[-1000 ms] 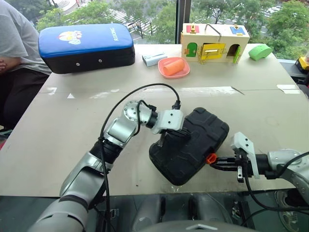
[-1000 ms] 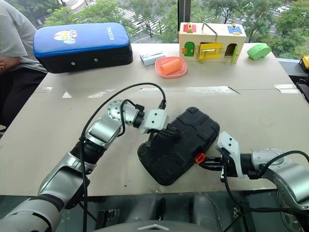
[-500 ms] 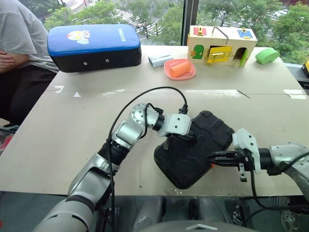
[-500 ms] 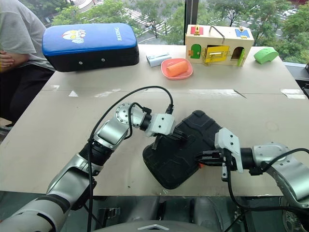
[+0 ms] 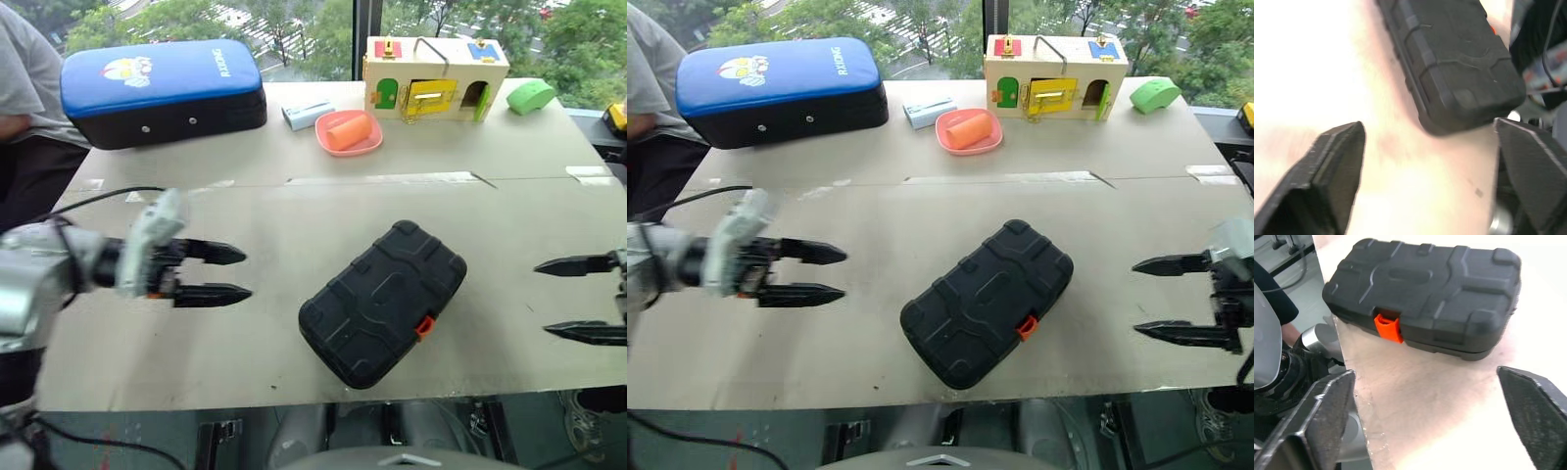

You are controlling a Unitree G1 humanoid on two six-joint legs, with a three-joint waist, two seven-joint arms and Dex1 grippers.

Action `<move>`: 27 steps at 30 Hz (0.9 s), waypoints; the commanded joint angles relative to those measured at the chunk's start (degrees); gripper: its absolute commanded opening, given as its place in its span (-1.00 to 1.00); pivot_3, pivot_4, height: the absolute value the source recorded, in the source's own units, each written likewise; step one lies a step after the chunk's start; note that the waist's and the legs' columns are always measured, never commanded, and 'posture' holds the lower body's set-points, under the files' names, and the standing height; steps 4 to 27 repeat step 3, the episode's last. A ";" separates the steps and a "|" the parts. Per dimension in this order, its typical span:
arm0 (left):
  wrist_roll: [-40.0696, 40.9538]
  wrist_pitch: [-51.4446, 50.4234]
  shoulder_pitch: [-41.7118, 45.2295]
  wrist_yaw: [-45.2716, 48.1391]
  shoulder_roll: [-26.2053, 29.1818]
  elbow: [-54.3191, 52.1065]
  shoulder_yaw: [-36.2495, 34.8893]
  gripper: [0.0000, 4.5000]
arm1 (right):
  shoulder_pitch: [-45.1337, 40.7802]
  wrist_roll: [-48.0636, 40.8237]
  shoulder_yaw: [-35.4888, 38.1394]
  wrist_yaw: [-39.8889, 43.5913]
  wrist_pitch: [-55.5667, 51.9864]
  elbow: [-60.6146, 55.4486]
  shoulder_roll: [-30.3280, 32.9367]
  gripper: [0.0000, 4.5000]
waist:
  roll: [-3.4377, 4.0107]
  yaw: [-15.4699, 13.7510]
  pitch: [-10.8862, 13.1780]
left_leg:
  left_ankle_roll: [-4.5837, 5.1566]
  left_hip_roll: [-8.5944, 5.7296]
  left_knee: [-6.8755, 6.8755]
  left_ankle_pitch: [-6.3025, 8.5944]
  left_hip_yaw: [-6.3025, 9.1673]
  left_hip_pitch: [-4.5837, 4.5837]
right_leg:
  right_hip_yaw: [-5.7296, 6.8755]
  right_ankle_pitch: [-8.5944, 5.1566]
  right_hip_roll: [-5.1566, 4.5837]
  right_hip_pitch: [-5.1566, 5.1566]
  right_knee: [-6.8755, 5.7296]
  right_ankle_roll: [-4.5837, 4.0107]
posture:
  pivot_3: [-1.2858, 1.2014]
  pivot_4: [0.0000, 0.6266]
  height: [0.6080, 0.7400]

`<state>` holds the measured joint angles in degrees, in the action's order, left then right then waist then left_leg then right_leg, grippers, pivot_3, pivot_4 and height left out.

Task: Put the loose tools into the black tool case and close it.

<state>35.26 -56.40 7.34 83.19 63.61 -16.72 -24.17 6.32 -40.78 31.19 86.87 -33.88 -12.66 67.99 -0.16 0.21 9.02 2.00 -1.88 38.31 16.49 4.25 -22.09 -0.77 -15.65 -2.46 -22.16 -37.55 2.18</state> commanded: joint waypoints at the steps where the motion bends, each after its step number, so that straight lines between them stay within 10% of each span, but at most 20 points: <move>1: 4.15 -3.84 -4.30 -4.64 -1.23 -6.38 -10.30 0.99 | -2.33 0.01 -0.36 1.68 1.53 2.00 0.66 0.99 | 0.01 -0.49 0.05 | 0.00 -0.03 0.01 0.00 -0.01 0.00 | 0.00 0.00 -0.05 0.00 -0.01 0.00 | 0.03 -0.52 0.93; 27: 7.09 -5.43 -5.03 -7.26 -3.01 -8.91 -11.89 0.99 | -3.80 0.23 -2.21 1.59 2.19 2.40 0.40 0.99 | 0.02 -0.84 0.05 | 0.12 -0.07 0.03 0.07 -0.02 0.01 | -0.01 0.01 -0.12 0.02 -0.05 0.00 | 0.03 -0.52 0.93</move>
